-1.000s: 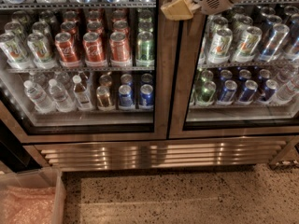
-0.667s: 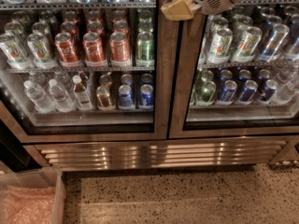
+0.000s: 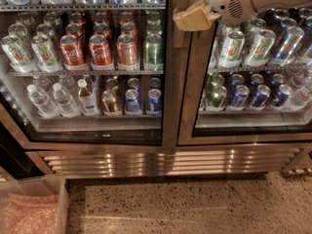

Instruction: Open left fridge door

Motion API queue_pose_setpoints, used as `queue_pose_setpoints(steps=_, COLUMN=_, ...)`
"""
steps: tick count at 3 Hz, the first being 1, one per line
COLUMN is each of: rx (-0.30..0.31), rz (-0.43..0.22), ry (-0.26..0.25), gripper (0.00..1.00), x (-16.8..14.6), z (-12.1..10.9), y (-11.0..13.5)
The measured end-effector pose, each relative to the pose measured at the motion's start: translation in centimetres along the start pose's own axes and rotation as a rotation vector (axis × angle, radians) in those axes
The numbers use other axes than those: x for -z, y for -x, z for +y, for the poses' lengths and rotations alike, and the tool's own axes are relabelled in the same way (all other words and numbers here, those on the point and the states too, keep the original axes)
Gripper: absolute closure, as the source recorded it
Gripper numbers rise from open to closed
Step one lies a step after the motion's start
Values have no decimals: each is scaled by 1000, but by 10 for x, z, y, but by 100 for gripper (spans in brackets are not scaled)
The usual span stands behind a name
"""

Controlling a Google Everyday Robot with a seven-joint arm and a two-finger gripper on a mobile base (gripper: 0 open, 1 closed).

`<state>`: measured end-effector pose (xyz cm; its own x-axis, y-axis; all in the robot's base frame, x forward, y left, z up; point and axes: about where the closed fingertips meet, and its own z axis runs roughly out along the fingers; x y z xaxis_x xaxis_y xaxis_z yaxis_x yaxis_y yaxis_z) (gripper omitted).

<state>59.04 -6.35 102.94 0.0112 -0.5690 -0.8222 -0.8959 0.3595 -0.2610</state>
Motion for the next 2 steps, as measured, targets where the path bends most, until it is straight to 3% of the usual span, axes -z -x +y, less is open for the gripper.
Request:
queue_pose_setpoints(steps=1, rx=29, rz=-38, ry=44, gripper=100, x=8, z=37, y=11)
queue_pose_setpoints(steps=2, rx=8, rz=-96, ry=64, gripper=83, x=22, z=62, y=3)
